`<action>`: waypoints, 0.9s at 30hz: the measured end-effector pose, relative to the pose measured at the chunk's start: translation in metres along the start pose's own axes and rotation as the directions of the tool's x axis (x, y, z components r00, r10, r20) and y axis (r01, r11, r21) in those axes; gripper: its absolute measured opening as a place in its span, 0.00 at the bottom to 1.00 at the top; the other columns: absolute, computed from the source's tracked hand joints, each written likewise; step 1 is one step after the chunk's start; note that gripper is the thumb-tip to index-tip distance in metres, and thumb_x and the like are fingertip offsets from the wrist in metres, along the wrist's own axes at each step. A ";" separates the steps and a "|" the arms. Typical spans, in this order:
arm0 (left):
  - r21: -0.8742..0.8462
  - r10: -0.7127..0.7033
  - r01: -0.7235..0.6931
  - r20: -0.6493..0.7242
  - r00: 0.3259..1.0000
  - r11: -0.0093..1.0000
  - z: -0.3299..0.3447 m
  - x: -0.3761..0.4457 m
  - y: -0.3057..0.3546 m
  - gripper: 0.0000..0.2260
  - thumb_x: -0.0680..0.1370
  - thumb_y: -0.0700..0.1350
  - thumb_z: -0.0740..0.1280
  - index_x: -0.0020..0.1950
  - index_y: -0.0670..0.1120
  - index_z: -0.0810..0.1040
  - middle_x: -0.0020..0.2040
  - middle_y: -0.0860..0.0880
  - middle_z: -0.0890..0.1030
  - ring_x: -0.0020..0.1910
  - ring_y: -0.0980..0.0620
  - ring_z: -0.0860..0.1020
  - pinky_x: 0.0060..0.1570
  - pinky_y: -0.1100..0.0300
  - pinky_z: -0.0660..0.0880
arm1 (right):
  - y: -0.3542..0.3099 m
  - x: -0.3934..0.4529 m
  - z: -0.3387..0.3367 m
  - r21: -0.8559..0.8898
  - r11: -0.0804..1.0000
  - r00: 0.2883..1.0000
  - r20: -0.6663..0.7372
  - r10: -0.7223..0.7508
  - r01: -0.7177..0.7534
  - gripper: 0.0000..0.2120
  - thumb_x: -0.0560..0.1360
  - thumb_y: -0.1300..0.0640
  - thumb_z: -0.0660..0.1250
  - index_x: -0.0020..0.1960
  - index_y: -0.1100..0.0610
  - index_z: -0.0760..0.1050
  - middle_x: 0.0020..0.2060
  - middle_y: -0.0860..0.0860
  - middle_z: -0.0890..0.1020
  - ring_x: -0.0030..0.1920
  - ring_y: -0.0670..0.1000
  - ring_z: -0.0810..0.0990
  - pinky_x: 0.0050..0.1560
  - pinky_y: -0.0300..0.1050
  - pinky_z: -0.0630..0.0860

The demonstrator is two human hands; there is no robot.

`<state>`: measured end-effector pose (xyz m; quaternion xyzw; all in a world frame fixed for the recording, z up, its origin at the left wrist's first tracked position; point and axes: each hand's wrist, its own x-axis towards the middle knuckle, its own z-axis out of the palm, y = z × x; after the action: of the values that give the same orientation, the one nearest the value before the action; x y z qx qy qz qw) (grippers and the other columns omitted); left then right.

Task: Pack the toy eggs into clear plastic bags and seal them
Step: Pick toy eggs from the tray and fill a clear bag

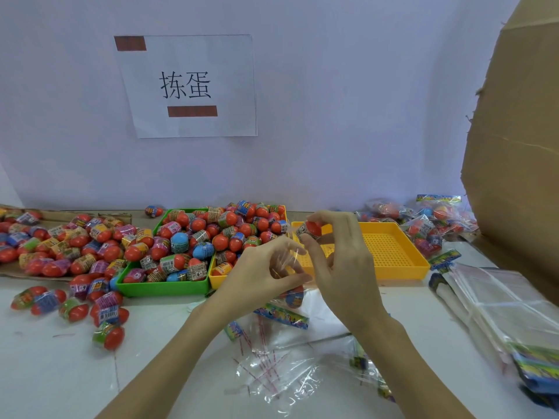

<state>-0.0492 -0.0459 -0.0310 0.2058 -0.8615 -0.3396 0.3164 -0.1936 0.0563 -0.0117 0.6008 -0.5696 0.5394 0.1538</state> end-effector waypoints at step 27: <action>-0.113 -0.013 0.009 -0.032 0.999 0.994 -0.003 -0.002 0.002 0.22 0.70 0.61 0.79 0.59 0.54 0.82 0.43 0.54 0.86 0.34 0.53 0.83 0.37 0.61 0.82 | 0.004 0.004 -0.010 0.274 0.930 0.969 0.025 0.246 -0.244 0.10 0.81 0.54 0.71 0.61 0.52 0.76 0.54 0.47 0.82 0.30 0.49 0.83 0.29 0.36 0.76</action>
<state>-0.0459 -0.0448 -0.0281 0.1978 -0.8347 -0.3859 0.3395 -0.2024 0.0616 -0.0065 0.5380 -0.5588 0.6311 0.0030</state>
